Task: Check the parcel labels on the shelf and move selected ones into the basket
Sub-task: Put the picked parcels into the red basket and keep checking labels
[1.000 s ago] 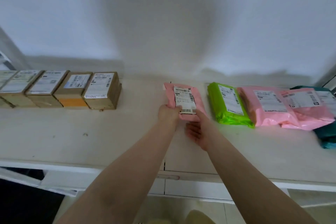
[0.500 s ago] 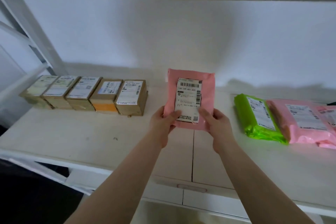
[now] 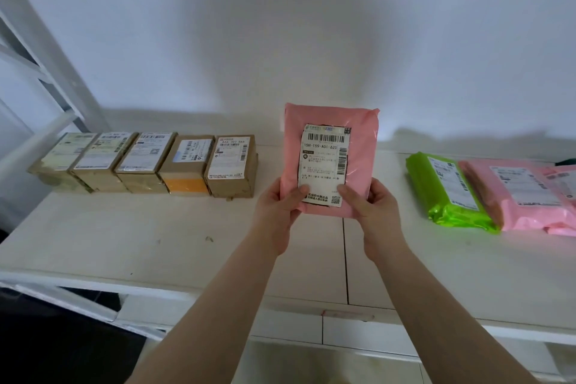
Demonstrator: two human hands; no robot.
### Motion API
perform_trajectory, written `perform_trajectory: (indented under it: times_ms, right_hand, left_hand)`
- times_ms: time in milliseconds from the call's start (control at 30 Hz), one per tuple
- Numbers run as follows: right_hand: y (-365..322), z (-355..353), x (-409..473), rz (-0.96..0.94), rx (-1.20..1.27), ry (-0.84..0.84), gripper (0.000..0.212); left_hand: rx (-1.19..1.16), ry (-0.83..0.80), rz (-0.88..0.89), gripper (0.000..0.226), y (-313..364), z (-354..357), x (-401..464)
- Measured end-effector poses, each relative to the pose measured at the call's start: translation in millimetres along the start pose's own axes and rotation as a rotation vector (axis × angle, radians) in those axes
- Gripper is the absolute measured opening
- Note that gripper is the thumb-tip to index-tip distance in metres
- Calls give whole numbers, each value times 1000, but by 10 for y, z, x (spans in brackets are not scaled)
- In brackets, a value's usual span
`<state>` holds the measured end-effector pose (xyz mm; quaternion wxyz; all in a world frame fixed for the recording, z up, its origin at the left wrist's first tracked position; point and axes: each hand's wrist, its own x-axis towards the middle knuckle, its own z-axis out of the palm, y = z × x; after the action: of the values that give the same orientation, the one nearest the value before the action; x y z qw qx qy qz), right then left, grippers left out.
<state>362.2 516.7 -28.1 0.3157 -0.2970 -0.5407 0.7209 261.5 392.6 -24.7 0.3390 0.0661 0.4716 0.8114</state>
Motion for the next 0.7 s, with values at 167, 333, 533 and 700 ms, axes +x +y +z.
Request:
perform_trajectory:
  times_ms: [167, 333, 533, 700]
  right_hand:
    - [5, 39, -42, -17, -9, 17, 29]
    - [-10, 79, -80, -31, 0, 13, 39]
    - [-8, 148, -69, -11, -5, 28, 26]
    - [108, 270, 36, 85, -53, 127, 41]
  left_hand:
    - [-23, -13, -11, 27, 31, -30, -33]
    - [-38, -23, -3, 30, 64, -47, -41]
    - [-55, 29, -13, 29, 89, -55, -49]
    - [24, 209, -77, 34, 86, -79, -2]
